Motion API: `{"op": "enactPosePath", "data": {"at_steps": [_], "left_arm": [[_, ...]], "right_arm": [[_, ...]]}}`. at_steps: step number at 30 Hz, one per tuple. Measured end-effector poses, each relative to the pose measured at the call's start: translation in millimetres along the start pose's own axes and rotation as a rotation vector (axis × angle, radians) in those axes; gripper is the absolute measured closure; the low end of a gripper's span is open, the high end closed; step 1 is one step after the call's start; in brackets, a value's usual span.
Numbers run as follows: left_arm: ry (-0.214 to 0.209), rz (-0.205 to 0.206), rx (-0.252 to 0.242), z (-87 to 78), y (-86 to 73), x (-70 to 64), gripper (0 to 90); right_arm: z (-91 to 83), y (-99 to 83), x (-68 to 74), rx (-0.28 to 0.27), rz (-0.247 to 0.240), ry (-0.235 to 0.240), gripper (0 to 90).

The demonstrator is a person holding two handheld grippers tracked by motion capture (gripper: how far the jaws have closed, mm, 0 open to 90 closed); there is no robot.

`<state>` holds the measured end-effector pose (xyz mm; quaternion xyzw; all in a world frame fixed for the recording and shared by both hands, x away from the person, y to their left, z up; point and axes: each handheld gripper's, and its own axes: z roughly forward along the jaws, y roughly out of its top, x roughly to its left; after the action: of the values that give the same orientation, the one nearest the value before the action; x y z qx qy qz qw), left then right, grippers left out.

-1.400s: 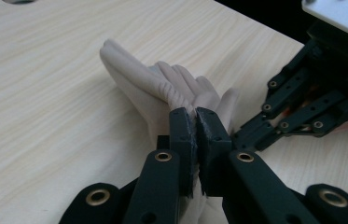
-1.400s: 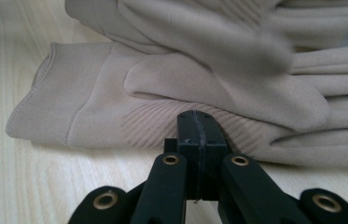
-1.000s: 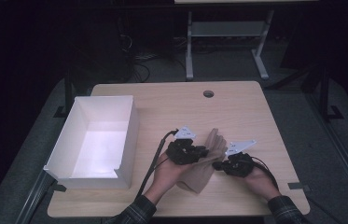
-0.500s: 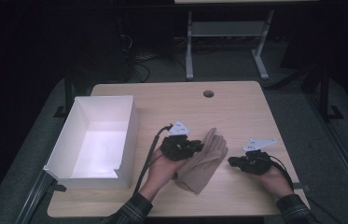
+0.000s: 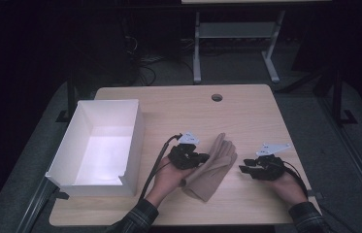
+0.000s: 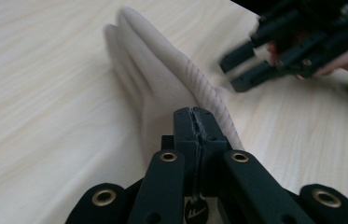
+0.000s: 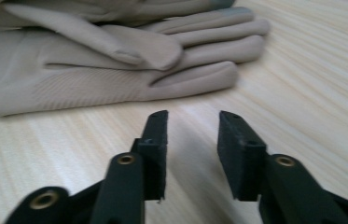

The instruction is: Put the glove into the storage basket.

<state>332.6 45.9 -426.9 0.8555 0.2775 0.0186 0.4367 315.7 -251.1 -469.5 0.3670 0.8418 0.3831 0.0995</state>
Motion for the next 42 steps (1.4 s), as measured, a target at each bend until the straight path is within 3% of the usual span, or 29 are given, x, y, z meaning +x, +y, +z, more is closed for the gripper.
{"op": "enactPosePath", "data": {"at_steps": [8,14,18,21,24,26,31,34,38,42], "left_arm": [[0.005,0.043,0.093,28.9,-9.6,-11.2,87.7],[-0.012,0.026,0.059,23.1,-7.5,-17.9,85.3],[-0.048,0.061,0.082,26.6,-9.7,-35.1,85.0],[0.002,0.109,0.154,34.2,-16.0,-40.5,84.6],[0.004,0.091,0.171,31.5,-20.7,-34.9,86.7],[0.039,0.116,0.19,25.9,-21.4,-32.7,87.1],[0.089,0.111,0.205,10.2,-25.8,-20.3,86.4],[0.09,0.115,0.17,2.5,-22.0,-13.1,74.4],[0.125,0.148,0.15,3.0,-12.0,-5.8,49.1],[0.149,0.193,0.153,10.7,-4.1,3.4,37.0]], "right_arm": [[-2.0,-3.6,-7.0,-0.005,0.019,-0.049,48.0],[-0.6,-5.3,-9.4,0.002,0.021,-0.066,42.8],[-0.3,-6.0,-10.7,-0.001,0.025,-0.077,39.1],[0.1,-6.5,-10.4,0.001,0.025,-0.087,36.8],[0.4,-7.1,-10.5,-0.001,0.022,-0.093,34.9],[0.4,-7.5,-10.9,0.001,0.022,-0.099,34.5],[1.4,-7.9,-10.6,-0.001,0.018,-0.105,32.1],[1.7,-8.2,-10.3,-0.001,0.01,-0.111,31.6],[2.6,-8.6,-10.1,-0.009,0.008,-0.114,31.1],[2.7,-8.7,-9.9,-0.009,0.008,-0.113,30.8]]}}
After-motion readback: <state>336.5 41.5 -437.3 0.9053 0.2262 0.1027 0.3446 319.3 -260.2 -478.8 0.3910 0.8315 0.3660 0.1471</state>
